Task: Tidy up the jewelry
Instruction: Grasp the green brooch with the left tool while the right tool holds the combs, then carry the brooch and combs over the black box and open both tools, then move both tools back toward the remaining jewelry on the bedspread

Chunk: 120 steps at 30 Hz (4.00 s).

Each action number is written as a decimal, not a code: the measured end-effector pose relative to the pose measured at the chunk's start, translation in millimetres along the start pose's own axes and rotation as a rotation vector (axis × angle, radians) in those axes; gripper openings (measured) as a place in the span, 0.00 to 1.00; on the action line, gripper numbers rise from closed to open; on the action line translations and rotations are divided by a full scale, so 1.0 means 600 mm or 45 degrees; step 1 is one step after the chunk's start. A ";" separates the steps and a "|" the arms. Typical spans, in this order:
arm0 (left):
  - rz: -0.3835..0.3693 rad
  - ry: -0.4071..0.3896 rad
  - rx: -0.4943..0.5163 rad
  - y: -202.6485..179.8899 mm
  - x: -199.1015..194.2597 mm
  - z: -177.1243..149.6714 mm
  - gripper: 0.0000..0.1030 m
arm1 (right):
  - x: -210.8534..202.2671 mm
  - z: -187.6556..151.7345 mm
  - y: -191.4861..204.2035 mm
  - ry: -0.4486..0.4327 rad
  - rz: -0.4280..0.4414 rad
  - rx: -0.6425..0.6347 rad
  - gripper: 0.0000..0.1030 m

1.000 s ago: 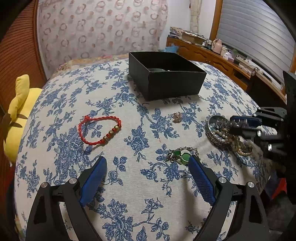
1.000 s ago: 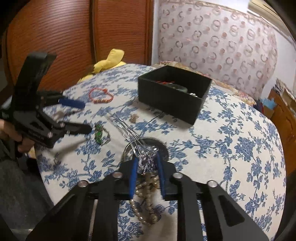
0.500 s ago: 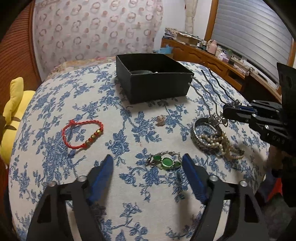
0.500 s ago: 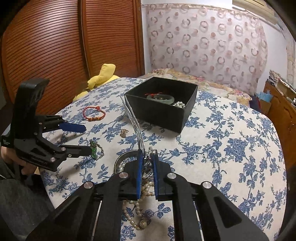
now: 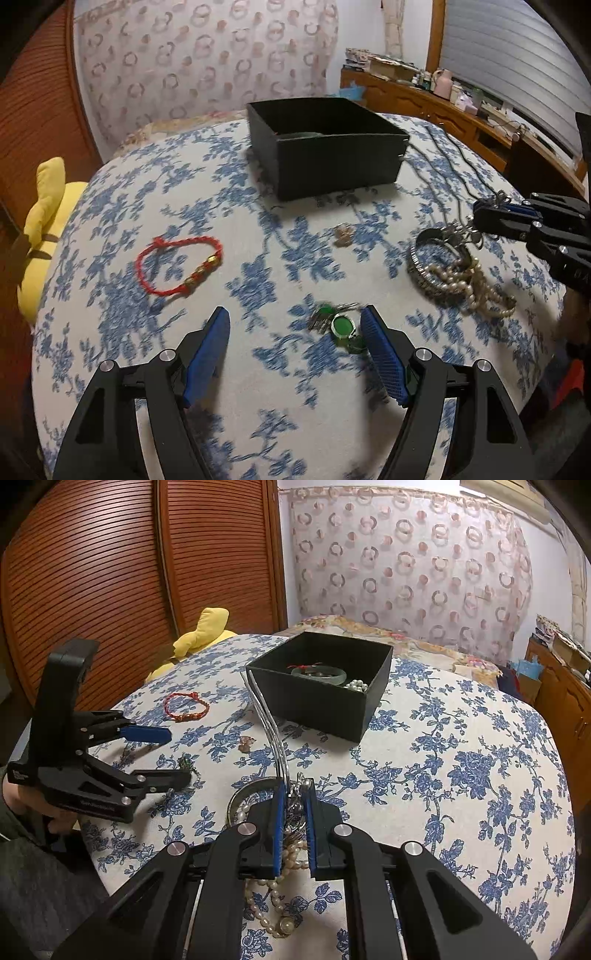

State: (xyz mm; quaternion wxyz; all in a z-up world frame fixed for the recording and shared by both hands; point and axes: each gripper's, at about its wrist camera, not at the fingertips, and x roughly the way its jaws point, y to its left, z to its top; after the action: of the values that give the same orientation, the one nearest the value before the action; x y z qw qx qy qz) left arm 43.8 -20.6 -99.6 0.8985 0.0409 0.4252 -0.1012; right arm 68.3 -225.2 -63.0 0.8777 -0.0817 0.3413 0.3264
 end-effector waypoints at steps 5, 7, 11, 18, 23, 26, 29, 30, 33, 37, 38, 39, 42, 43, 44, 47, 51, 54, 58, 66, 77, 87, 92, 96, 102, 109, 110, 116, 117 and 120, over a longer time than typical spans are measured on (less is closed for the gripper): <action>0.033 0.006 -0.016 0.020 -0.009 -0.010 0.61 | 0.000 0.000 0.001 0.000 0.000 -0.004 0.11; 0.035 0.003 -0.019 0.022 -0.012 -0.009 0.55 | 0.000 0.000 0.001 0.001 0.003 -0.003 0.11; 0.015 -0.001 0.004 0.012 -0.010 -0.004 0.41 | 0.001 0.000 0.003 0.007 -0.001 -0.003 0.11; -0.025 -0.013 0.075 -0.009 -0.007 -0.002 0.11 | -0.001 0.001 -0.001 0.010 -0.007 -0.005 0.11; -0.040 -0.015 0.068 -0.004 -0.009 0.002 0.10 | -0.001 0.002 -0.003 0.007 -0.008 -0.006 0.11; -0.063 -0.046 0.045 0.003 -0.020 0.011 0.10 | -0.002 0.007 -0.004 0.000 -0.007 -0.008 0.11; -0.081 -0.095 0.029 0.010 -0.036 0.027 0.10 | -0.004 0.016 -0.003 -0.016 -0.008 -0.015 0.11; -0.088 -0.108 0.024 0.012 -0.041 0.033 0.10 | -0.005 0.020 -0.003 -0.021 -0.008 -0.017 0.11; -0.104 -0.147 0.017 0.016 -0.054 0.051 0.10 | -0.008 0.031 -0.003 -0.043 -0.009 -0.023 0.11; -0.117 -0.198 0.016 0.020 -0.069 0.078 0.10 | -0.010 0.047 -0.003 -0.069 -0.012 -0.031 0.11; -0.116 -0.207 0.018 0.021 -0.071 0.083 0.10 | -0.010 0.053 -0.004 -0.078 -0.012 -0.034 0.11; -0.115 -0.218 0.020 0.021 -0.074 0.090 0.10 | -0.010 0.057 -0.005 -0.084 -0.013 -0.035 0.11; -0.109 -0.252 0.028 0.023 -0.082 0.112 0.10 | -0.006 0.072 -0.010 -0.101 -0.018 -0.036 0.11; -0.109 -0.262 0.029 0.023 -0.084 0.118 0.10 | -0.004 0.078 -0.013 -0.107 -0.021 -0.035 0.11; -0.110 -0.272 0.030 0.024 -0.086 0.125 0.10 | -0.003 0.083 -0.015 -0.112 -0.024 -0.035 0.11; -0.109 -0.296 0.032 0.026 -0.090 0.150 0.10 | 0.004 0.103 -0.025 -0.132 -0.041 -0.038 0.11; -0.108 -0.314 0.041 0.024 -0.091 0.173 0.10 | 0.019 0.128 -0.040 -0.144 -0.063 -0.031 0.11; -0.104 -0.324 0.046 0.023 -0.090 0.192 0.10 | 0.032 0.146 -0.052 -0.148 -0.076 -0.017 0.11; -0.097 -0.336 0.051 0.020 -0.087 0.216 0.10 | 0.054 0.164 -0.065 -0.141 -0.083 0.000 0.11; -0.088 -0.336 0.050 0.016 -0.066 0.250 0.10 | 0.112 0.167 -0.073 -0.045 -0.032 0.030 0.11; -0.089 -0.298 0.035 0.010 -0.028 0.270 0.10 | 0.117 0.157 -0.090 -0.026 0.002 0.085 0.25; -0.097 -0.269 0.015 0.006 0.005 0.290 0.10 | 0.074 0.130 -0.098 -0.070 -0.043 0.087 0.29; -0.088 -0.262 0.003 0.004 0.009 0.292 0.14 | 0.058 0.114 -0.099 -0.087 -0.054 0.087 0.31; -0.077 -0.268 0.012 0.001 0.004 0.285 0.27 | 0.045 0.107 -0.098 -0.101 -0.050 0.100 0.31; -0.075 -0.278 0.031 0.004 -0.014 0.257 0.43 | 0.023 0.087 -0.089 -0.109 -0.053 0.101 0.31; -0.087 -0.261 0.048 0.003 -0.034 0.200 0.65 | -0.006 0.045 -0.057 -0.082 -0.038 0.066 0.31; -0.087 -0.257 0.050 0.003 -0.035 0.191 0.68 | -0.008 0.038 -0.054 -0.076 -0.034 0.064 0.31; -0.078 -0.223 0.062 0.001 -0.039 0.141 0.77 | -0.020 -0.004 -0.041 -0.021 -0.031 0.062 0.31; -0.078 -0.217 0.068 0.000 -0.039 0.134 0.78 | -0.021 -0.009 -0.040 -0.012 -0.030 0.063 0.31; -0.096 -0.194 0.084 -0.006 -0.038 0.115 0.81 | -0.024 -0.028 -0.035 0.017 -0.033 0.063 0.31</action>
State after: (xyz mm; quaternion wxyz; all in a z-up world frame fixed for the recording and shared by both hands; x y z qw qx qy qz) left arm 81.1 -31.8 -38.3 0.9220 0.0468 0.3532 -0.1517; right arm 64.5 -255.3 -68.0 0.8812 -0.0668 0.3541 0.3061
